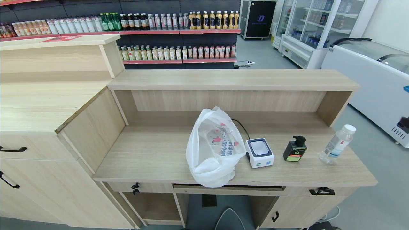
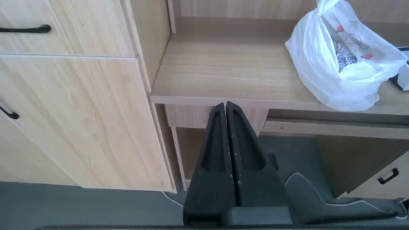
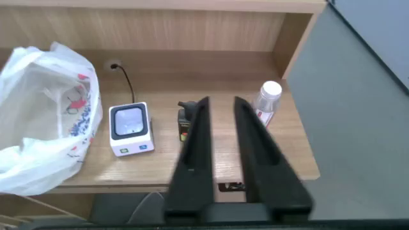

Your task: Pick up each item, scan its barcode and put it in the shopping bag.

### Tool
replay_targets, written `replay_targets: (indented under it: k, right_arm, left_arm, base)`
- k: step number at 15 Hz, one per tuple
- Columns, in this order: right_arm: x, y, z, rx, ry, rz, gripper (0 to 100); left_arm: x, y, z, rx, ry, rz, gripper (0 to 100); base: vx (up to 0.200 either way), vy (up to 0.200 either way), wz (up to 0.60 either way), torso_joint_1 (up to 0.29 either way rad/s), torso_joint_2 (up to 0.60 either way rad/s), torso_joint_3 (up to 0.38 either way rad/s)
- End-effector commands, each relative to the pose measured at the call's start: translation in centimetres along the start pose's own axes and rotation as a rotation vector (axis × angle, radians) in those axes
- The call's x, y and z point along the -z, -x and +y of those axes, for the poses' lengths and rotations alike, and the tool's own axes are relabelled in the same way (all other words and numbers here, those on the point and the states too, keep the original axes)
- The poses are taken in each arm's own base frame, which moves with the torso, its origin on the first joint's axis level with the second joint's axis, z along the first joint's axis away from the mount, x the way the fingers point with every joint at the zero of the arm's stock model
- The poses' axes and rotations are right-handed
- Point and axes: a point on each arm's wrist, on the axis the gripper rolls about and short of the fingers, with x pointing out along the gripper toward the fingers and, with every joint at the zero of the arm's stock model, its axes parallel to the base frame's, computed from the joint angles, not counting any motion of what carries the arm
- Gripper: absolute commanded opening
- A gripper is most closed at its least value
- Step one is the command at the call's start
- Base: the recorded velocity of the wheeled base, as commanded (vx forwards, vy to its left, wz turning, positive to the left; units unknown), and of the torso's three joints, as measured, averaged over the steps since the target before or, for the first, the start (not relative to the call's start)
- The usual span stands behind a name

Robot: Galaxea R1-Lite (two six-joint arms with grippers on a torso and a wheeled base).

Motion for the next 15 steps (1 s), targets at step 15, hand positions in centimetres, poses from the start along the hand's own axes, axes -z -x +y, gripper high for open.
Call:
replay_targets:
  k: [15]
  right_arm:
    - [14.7, -18.4, -7.5, -0.293, 0.331, 0.234, 100]
  left_arm:
    - [0.0, 0.0, 0.0, 0.000, 0.000, 0.000, 0]
  base:
    - [0.000, 0.000, 0.00, 0.000, 0.00, 0.000]
